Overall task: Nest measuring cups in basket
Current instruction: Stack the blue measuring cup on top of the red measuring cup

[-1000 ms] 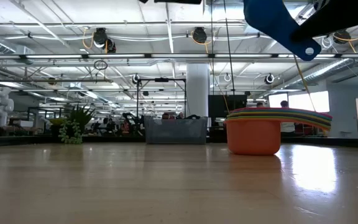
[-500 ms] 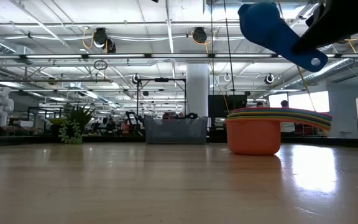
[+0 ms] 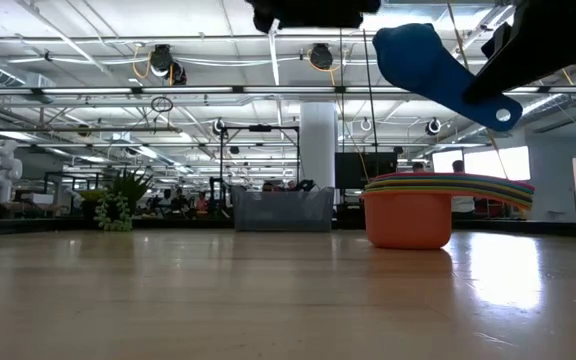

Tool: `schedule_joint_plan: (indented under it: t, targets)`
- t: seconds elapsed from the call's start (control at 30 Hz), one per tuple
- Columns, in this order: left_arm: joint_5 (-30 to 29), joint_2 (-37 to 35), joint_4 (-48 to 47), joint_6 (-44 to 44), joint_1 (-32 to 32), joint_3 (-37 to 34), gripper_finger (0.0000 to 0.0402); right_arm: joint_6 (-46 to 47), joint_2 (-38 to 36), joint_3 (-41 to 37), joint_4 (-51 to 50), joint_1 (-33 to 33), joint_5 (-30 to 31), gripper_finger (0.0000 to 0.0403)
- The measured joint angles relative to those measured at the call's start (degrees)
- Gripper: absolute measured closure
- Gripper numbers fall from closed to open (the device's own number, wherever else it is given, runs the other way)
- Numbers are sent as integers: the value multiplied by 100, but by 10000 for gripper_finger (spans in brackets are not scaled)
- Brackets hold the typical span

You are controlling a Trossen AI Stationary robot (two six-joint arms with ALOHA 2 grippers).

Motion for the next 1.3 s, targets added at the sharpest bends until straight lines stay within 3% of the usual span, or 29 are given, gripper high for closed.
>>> schedule_joint_plan:
  t: [0.27, 0.73, 1.03, 1.3]
  targets:
    - [361, 123, -7, -117, 110, -7, 267, -2, 2, 0, 144, 0, 0, 403]
    - [590, 209, 108, -167, 238, -2, 275, 4, 2, 0, 109, 1, -3, 403]
    - [778, 240, 111, -39, 280, -2, 387, 4, 2, -2, 88, 0, -16, 403]
    - [777, 245, 157, 311, 264, -2, 395, -146, -23, -4, 66, 4, -131, 401]
